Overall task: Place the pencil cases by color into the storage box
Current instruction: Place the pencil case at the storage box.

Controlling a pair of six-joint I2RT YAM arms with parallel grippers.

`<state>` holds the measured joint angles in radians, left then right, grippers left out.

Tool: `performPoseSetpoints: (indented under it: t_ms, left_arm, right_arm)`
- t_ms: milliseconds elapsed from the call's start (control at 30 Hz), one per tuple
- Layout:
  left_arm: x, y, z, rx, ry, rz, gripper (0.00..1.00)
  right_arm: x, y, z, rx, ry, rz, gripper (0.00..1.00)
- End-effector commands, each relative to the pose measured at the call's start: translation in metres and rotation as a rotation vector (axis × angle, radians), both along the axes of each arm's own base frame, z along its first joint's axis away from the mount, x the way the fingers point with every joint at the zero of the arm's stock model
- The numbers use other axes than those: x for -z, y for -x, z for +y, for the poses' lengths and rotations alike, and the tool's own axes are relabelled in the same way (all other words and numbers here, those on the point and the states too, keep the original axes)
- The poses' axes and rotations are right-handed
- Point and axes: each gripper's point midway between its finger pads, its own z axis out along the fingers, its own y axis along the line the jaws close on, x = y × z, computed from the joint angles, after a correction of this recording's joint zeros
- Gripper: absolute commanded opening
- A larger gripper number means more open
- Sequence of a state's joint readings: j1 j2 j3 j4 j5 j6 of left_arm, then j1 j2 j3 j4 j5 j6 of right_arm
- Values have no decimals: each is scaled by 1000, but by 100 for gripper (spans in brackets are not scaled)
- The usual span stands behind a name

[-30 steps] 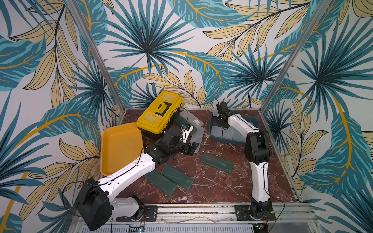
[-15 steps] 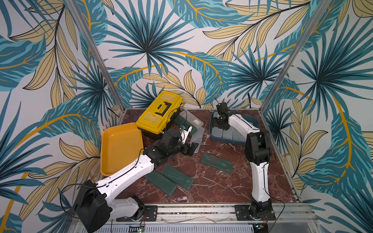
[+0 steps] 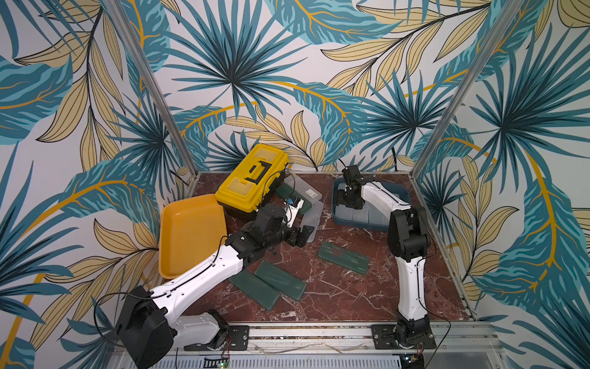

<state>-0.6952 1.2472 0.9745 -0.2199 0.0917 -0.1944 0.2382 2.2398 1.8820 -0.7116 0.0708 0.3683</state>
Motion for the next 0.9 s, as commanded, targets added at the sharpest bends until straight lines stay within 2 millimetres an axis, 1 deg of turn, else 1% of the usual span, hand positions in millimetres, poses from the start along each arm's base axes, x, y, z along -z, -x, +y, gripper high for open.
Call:
performPoseSetpoints:
  t_ms: [0, 133, 167, 200, 333, 400, 433, 533, 633, 700, 867]
  left_arm:
    - [-3, 1, 1, -7, 15, -15, 92]
    - [-8, -1, 5, -34, 22, -24, 92]
    - [-8, -2, 7, -46, 22, -26, 92]
    - [-9, -2, 9, -58, 22, -29, 92]
    - [-14, -2, 24, -130, 24, -36, 93]
    - [-13, 2, 32, -156, 7, -14, 93]
    - [-11, 2, 42, -197, -24, -2, 93]
    - [-6, 8, 60, -263, -59, 36, 93]
    - [-3, 16, 79, -339, -76, 67, 93]
    - [-2, 22, 89, -365, -72, 84, 93]
    - [-6, 38, 105, -398, -23, 90, 94]
  right_arm:
    - [-25, 1, 3, -7, -7, -17, 84]
    - [-68, -5, -2, -6, 20, -93, 92]
    - [-79, -4, -3, -4, 21, -112, 93]
    - [-89, -3, -5, 2, 21, -128, 97]
    - [-128, 14, -7, 35, -8, -198, 99]
    - [-137, 27, -2, 45, -22, -227, 99]
    - [-142, 34, 2, 51, -30, -240, 99]
    - [-142, 56, 24, 50, -43, -247, 99]
    - [-135, 77, 57, 43, -32, -259, 99]
    - [-124, 88, 78, 47, -26, -246, 99]
    - [-80, 108, 116, 117, -45, -183, 99]
